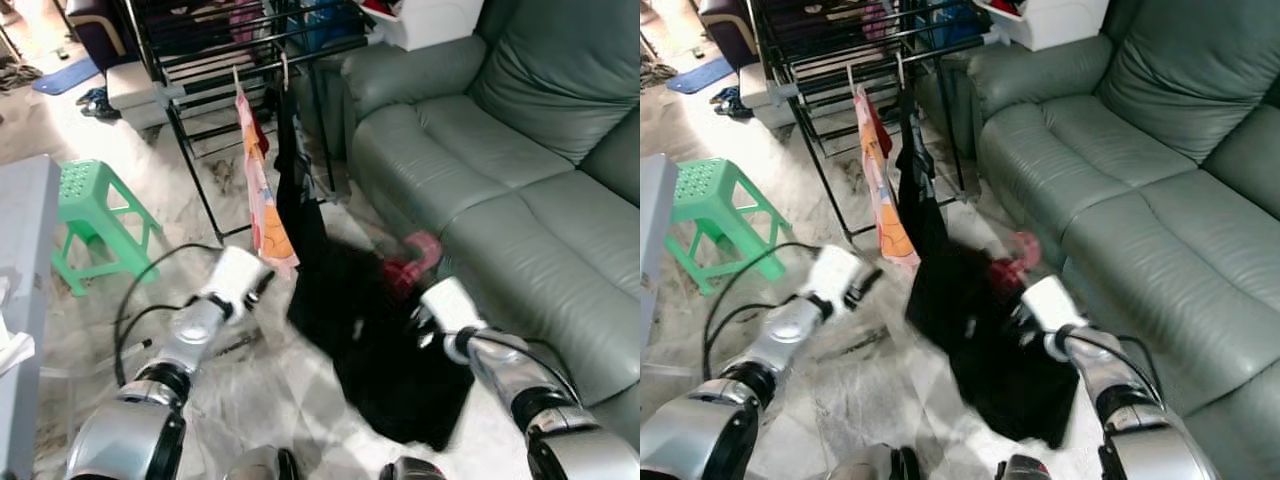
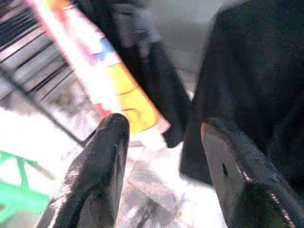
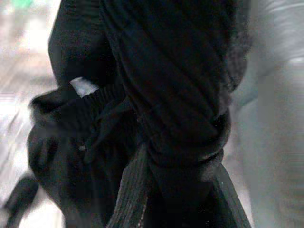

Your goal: Hang hanger

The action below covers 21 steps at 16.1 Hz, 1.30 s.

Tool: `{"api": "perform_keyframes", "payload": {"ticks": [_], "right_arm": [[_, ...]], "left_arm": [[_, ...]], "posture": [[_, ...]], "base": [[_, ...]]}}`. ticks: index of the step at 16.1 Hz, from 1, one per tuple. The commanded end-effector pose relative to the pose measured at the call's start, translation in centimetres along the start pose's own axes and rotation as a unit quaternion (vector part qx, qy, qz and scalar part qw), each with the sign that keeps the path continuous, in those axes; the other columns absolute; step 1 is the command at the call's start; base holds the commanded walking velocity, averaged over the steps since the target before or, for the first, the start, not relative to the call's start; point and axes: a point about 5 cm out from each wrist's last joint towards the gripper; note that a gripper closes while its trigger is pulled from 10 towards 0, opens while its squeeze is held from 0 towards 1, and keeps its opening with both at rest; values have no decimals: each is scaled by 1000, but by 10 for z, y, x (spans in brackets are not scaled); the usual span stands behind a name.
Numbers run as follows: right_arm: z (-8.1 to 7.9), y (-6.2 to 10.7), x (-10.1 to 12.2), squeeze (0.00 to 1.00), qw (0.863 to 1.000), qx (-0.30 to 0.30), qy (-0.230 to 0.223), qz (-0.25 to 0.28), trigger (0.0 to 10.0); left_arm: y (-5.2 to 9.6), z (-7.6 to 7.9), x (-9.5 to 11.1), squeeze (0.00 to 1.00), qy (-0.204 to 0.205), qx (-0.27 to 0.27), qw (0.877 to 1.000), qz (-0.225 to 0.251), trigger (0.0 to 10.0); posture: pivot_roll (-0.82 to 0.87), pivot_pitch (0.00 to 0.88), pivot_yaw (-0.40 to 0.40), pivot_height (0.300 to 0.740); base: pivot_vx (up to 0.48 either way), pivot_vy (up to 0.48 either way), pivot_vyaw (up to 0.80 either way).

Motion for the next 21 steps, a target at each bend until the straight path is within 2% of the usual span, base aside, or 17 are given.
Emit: {"api": "perform_keyframes", "payload": {"ticks": [1,2,4,5,6,7,8,9,10,14,21], "right_arm": [[-1,3,-1,0,999,-37,-34,9,0],[-2,5,-3,0,998,-47,-46,14,0],[-10,16,-10,0,991,-95,-90,26,2275],[-17,22,-12,0,988,-113,-98,31,2627],[-20,25,-13,0,986,-124,-103,31,4588],[-25,29,-12,0,985,-134,-104,37,10000],[-25,32,-10,0,983,-150,-97,41,10000],[-25,34,-8,0,982,-156,-96,45,10000],[-25,34,-7,0,982,-156,-98,45,10000],[-18,40,-1,0,976,-183,-106,49,10000],[-18,40,-1,0,976,-183,-106,49,10000]], "left_arm": [[7,-8,-7,1000,16,20,1000,1,10000],[10,-10,-8,1000,19,23,1000,5,10000],[18,-15,-13,1000,46,49,998,22,10000],[23,-16,-16,1000,58,61,996,35,10000],[25,-16,-16,1000,68,70,994,42,10000],[29,-16,-17,1000,72,82,993,55,10000],[31,-13,-17,596,79,79,992,63,10000],[32,-10,-18,408,81,71,992,65,10000],[32,-7,-20,0,82,66,992,62,10000],[31,0,-20,0,96,57,992,59,10000],[31,0,-20,0,96,57,992,59,10000]], "posture": [[-125,0,75,740],[-125,0,76,740],[-126,0,77,740],[-126,0,75,740],[-125,0,75,740],[-120,0,73,740],[-118,0,72,740],[-118,0,72,740],[-116,0,71,740],[-125,0,69,740],[-125,0,69,740]], "base": [[0,0,0],[0,0,0],[0,0,0],[0,0,0],[0,0,0],[0,0,0],[0,0,0],[0,0,0],[0,0,0],[169,0,0],[337,0,0]]}}
Point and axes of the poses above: a point about 5 cm out from each wrist's last joint towards the gripper, its own y axis pointing back from the gripper into the wrist, its own x axis along the axis of the wrist's last joint, z = x × y, and after that the axes turned 12 degrees about y, right-handed
